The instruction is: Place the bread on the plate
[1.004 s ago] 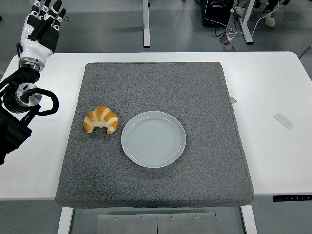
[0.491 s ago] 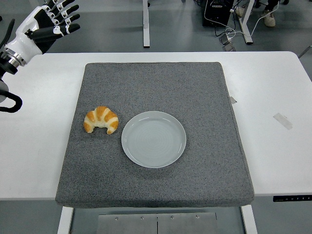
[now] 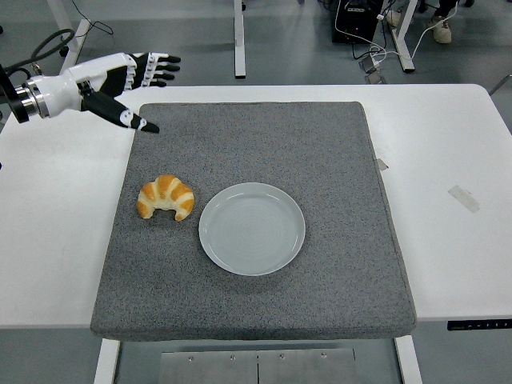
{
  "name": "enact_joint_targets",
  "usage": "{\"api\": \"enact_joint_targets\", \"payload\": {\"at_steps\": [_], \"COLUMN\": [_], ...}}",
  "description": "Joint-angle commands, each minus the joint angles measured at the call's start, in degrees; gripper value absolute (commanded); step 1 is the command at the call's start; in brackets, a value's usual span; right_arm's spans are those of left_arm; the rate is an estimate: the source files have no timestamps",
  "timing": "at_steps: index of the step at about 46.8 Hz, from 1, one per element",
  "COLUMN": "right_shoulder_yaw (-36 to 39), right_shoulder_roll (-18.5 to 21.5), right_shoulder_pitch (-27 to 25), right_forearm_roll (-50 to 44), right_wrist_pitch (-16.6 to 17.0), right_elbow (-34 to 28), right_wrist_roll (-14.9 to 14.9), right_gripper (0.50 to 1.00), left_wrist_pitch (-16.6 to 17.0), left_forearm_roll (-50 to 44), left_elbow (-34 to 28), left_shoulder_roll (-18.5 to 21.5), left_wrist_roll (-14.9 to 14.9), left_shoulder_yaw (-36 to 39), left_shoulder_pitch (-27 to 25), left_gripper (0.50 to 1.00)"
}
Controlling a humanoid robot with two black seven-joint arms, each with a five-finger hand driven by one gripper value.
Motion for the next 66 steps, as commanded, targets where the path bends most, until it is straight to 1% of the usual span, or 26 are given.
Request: {"api": "enact_joint_targets", "payload": {"at_steps": [1,6,11,19,24,30,34,43,53,66], "right_shoulder_yaw": [0.01,0.01,-0.08,-0.08,-0.08,-0.08,-0.08,-0.08,0.01,0.1], "right_shoulder_roll": [0.0,0.0,0.0,0.0,0.0,0.0,0.0,0.0,0.0,0.0], "right_shoulder_pitch": [0.0,0.0,0.0,0.0,0.08,0.08,0.08,0.08,0.08,0.08], "right_forearm_roll": [0.0,0.0,0.0,0.0,0.0,0.0,0.0,0.0,0.0,0.0], "right_wrist_pitch": [-0.01,-0.01,-0.01,-0.01,-0.01,-0.01,-0.01,-0.01,-0.01,-0.01], "right_elbow": [-0.04,-0.04,-0.04,0.04,0.04,0.04,0.04,0.04,-0.04,-0.04], "right_wrist_roll": [0.01,0.01,0.01,0.01,0.01,0.01,0.01,0.01,0.01,0.01], "right_gripper": [1.0,1.0,1.0,1.0,1.0,1.0,1.0,1.0,1.0,1.0], "left_wrist_pitch": [0.31,0.49,0.66,3.03,4.0,5.32,6.9,9.63,11.12,12.7], "left_forearm_roll": [2.36,4.55,9.12,16.85,19.14,20.64,21.08,21.08,21.17,21.26], "left_elbow": [-0.04,-0.04,-0.22,-4.17,-4.79,-5.32,-5.49,-5.49,-5.49,-5.49], "left_shoulder_roll": [-0.02,0.07,-0.02,0.33,0.33,-0.02,-0.28,-2.75,-3.89,-3.98], "left_wrist_roll": [0.03,0.03,0.03,0.03,0.03,0.03,0.03,0.03,0.03,0.03], "left_shoulder_yaw": [3.71,6.61,7.59,7.94,8.03,8.64,9.96,12.16,13.56,14.7], "left_shoulder_pitch": [-0.56,-0.82,-1.26,-1.35,-1.35,-1.44,-1.79,-1.88,-1.88,-1.61], "left_gripper": [0.989,0.987,0.984,0.983,0.98,0.978,0.977,0.968,0.949,0.905]}}
